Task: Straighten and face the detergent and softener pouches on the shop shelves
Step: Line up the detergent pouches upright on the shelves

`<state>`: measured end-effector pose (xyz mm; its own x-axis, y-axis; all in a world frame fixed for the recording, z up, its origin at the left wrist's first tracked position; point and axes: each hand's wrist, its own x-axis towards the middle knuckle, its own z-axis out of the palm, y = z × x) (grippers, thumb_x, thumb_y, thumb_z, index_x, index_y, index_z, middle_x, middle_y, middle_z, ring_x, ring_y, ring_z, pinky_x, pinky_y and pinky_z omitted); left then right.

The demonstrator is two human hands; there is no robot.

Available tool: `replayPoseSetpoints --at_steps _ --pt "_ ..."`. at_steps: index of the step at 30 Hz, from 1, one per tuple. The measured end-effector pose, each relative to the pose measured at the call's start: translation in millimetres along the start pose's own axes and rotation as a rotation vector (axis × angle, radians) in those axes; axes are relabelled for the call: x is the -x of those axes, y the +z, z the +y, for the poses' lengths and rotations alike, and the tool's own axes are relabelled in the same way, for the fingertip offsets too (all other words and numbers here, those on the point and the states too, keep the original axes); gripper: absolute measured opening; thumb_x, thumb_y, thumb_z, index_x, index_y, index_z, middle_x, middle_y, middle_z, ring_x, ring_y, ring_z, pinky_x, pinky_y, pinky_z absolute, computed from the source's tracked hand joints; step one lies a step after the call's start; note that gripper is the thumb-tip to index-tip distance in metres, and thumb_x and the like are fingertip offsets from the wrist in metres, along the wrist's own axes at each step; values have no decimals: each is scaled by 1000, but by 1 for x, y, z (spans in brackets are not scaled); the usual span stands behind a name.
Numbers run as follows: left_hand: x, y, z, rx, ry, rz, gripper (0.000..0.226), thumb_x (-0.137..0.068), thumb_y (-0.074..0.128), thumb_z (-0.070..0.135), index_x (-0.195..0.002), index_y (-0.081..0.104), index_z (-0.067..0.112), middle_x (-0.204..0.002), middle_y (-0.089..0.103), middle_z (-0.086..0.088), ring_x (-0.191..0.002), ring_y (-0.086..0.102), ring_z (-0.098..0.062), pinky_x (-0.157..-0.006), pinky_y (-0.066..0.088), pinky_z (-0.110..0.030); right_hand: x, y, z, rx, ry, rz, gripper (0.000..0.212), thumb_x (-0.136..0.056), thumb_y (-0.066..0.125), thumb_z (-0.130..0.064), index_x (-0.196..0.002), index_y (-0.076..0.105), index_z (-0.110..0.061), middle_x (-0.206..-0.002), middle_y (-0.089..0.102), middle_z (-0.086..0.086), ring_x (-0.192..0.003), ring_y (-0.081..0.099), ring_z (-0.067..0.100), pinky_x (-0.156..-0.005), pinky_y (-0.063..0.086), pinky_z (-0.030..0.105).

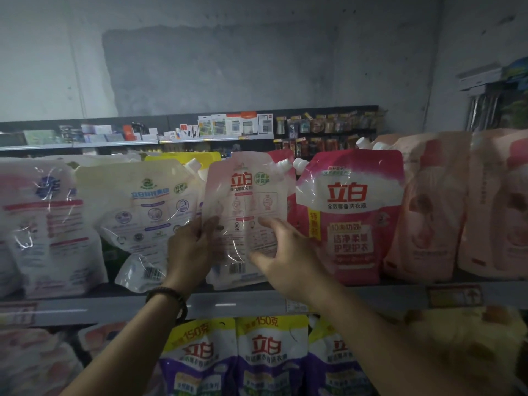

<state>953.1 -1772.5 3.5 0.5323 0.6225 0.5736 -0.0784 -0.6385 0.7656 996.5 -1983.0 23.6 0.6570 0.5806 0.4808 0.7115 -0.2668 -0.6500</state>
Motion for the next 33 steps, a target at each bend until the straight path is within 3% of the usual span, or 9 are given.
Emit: replayPoseSetpoints --at_steps 2,5,8,10,15,18,25,28,33 --pt "2 -2 2 44 -13 32 44 -105 56 56 -85 76 24 -72 74 12 -69 68 -3 -59 48 -24 -1 4 -4 -1 -28 -26 61 -98 73 -37 -153 45 -32 -151 49 -13 -124 42 -1 -93 33 8" --pt "9 -2 8 78 19 78 42 -106 58 50 -74 68 25 -63 69 17 -60 62 3 -51 39 -12 -3 11 -7 -23 -66 -87 58 -98 73 -34 -148 44 -37 -145 50 -12 -129 50 8 -107 47 24" --pt "12 -2 9 113 63 97 37 -107 59 45 -79 71 26 -67 70 12 -62 61 3 -52 41 -13 -4 17 -11 -22 -104 -105 54 -99 72 -32 -145 43 -35 -141 50 -11 -129 51 9 -99 43 13" --pt "12 -3 9 184 62 109 31 -107 61 43 -84 75 26 -75 74 17 -67 65 2 -54 45 -13 -5 19 -11 -47 -120 -92 52 -99 72 -32 -143 44 -35 -140 51 -12 -129 53 10 -101 47 16" --pt "9 -5 11 250 83 135 33 -106 62 42 -79 71 25 -76 74 2 -70 69 -16 -58 54 -36 -9 21 -14 -119 -164 -82 56 -98 74 -29 -142 42 -42 -143 52 -13 -131 56 10 -105 56 29" --pt "12 -8 17 258 116 143 34 -106 63 42 -81 73 21 -78 73 -2 -72 69 -22 -58 54 -40 -10 22 -18 -145 -177 -48 55 -94 74 -38 -141 45 -44 -138 56 -10 -126 60 11 -101 59 35" --pt "40 -18 29 275 207 170 31 -105 65 29 -82 70 9 -73 69 -11 -69 63 -39 -58 55 -53 1 20 -25 -353 -181 -63 37 -98 74 -34 -132 59 -33 -123 70 -11 -111 70 2 -93 61 26" --pt "52 -21 35 268 222 166 22 -104 65 25 -87 77 18 -73 72 0 -65 67 -24 -56 56 -42 5 19 -29 -460 -172 -67 35 -98 76 -30 -131 62 -25 -119 74 -8 -108 72 3 -88 60 22" --pt "69 -20 39 250 212 165 21 -104 66 19 -89 78 27 -69 71 10 -59 63 -5 -51 46 -18 7 22 -31 -480 -177 -151 43 -97 76 -40 -134 61 -26 -125 72 -6 -117 70 7 -99 60 35"
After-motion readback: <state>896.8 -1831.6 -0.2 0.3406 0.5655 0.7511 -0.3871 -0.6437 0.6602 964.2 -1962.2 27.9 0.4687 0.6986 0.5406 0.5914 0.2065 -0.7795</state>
